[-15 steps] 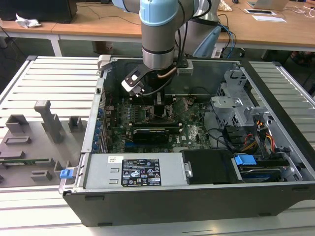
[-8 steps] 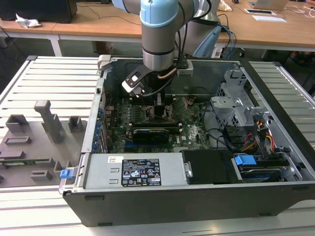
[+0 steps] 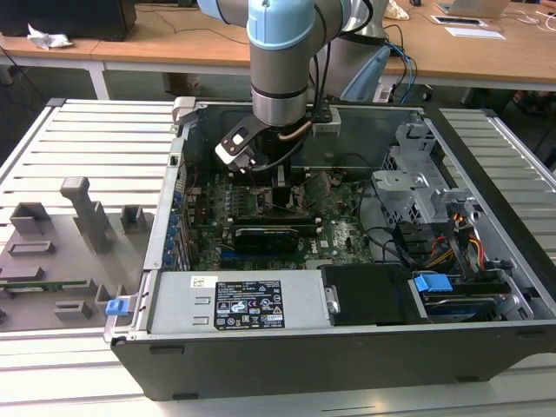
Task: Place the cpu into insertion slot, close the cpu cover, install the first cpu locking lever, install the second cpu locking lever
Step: 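Place the cpu into insertion slot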
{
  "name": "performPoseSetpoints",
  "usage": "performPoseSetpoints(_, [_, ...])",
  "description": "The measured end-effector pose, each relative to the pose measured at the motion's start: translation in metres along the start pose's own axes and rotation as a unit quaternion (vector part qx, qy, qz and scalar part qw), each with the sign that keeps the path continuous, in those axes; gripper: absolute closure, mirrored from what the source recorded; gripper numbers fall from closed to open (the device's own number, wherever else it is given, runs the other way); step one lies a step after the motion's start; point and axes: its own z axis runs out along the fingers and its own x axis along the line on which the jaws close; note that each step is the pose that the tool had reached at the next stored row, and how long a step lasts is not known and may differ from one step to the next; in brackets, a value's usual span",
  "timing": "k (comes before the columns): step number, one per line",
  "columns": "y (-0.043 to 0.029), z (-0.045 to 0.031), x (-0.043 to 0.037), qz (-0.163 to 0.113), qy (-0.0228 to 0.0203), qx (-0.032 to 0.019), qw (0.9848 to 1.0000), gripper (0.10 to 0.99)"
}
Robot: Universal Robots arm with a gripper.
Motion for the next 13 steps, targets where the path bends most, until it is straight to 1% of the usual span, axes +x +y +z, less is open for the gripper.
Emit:
performPoseSetpoints(3, [0.0,0.0,0.0,0.0,0.0,0.0,1.0,0.545])
performPoseSetpoints(4, [0.0,0.0,0.0,0.0,-0.0001,0.0,1.0,0.478])
performPoseSetpoints(13, [0.0009,0.0011,0.0009,0.0,0.0006,0.0,1.0,0.478])
